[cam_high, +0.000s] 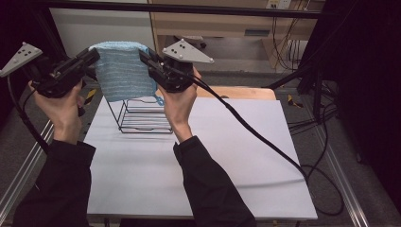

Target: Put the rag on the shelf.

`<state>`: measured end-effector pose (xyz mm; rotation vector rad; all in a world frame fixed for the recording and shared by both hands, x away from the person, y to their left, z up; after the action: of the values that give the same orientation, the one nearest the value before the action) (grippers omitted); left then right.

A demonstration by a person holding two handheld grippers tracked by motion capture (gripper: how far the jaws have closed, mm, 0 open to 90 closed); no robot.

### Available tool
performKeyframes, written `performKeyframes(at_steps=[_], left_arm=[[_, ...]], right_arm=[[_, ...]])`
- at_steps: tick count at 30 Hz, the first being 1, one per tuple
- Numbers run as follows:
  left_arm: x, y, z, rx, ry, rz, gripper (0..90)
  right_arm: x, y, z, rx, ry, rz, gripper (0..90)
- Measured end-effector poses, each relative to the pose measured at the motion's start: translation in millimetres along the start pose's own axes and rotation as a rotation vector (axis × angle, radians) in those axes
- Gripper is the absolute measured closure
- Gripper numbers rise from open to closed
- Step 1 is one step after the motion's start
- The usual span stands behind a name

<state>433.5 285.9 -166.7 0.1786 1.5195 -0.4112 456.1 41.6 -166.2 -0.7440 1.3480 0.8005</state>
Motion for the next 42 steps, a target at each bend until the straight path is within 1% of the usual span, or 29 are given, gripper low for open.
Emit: performKeyframes(at_steps=[7,10,13,23,25,27,30,34,37,39,42], left_arm=[[-6.8,-1.0,5.4,-0.009,-0.012,-0.004,81.0],[-10.9,-0.3,7.0,-0.012,-0.028,-0.007,81.1],[-15.5,0.2,9.2,-0.015,-0.044,-0.015,81.1],[-26.3,0.9,19.0,-0.028,-0.073,-0.016,81.2],[-27.8,2.4,22.0,-0.037,-0.074,-0.017,81.2],[-29.9,4.4,24.3,-0.033,-0.084,-0.036,81.2],[-33.1,6.7,27.5,-0.032,-0.093,-0.056,81.2],[-36.1,8.9,32.1,-0.05,-0.096,-0.051,81.2],[-38.5,11.8,34.0,-0.043,-0.105,-0.063,81.2],[-39.9,13.2,35.8,-0.043,-0.102,-0.069,81.2],[-42.4,14.4,38.8,-0.053,-0.099,-0.059,81.2]], right_arm=[[-7.8,-5.8,4.6,0.008,-0.01,-0.012,80.9],[-11.3,-6.9,6.6,0.008,-0.013,-0.02,80.9],[-16.4,-9.2,9.5,0.003,-0.021,-0.017,80.9],[-28.2,-19.6,18.7,0.009,-0.037,-0.022,80.9],[-29.8,-20.9,21.1,0.011,-0.034,-0.03,80.9],[-32.1,-22.0,23.8,0.013,-0.038,-0.043,80.9],[-35.7,-24.5,27.8,0.011,-0.043,-0.048,80.9],[-38.6,-28.5,33.8,0.013,-0.032,-0.052,80.9],[-42.3,-30.2,37.9,0.016,-0.026,-0.075,80.9],[-45.0,-31.6,40.1,0.016,-0.028,-0.072,80.9],[-47.0,-35.1,44.1,0.02,-0.027,-0.071,80.9]])
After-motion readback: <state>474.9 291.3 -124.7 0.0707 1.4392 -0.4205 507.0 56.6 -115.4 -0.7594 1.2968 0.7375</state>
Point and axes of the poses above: each handheld gripper's, and its own axes: z roughly forward along the jaws, x roughly out of its underside, y roughly to its left, the point moved 3 cm from there along z, roughly forward along the jaws, and after that the axes turned 9 degrees about -x, right-handed, at the moved point
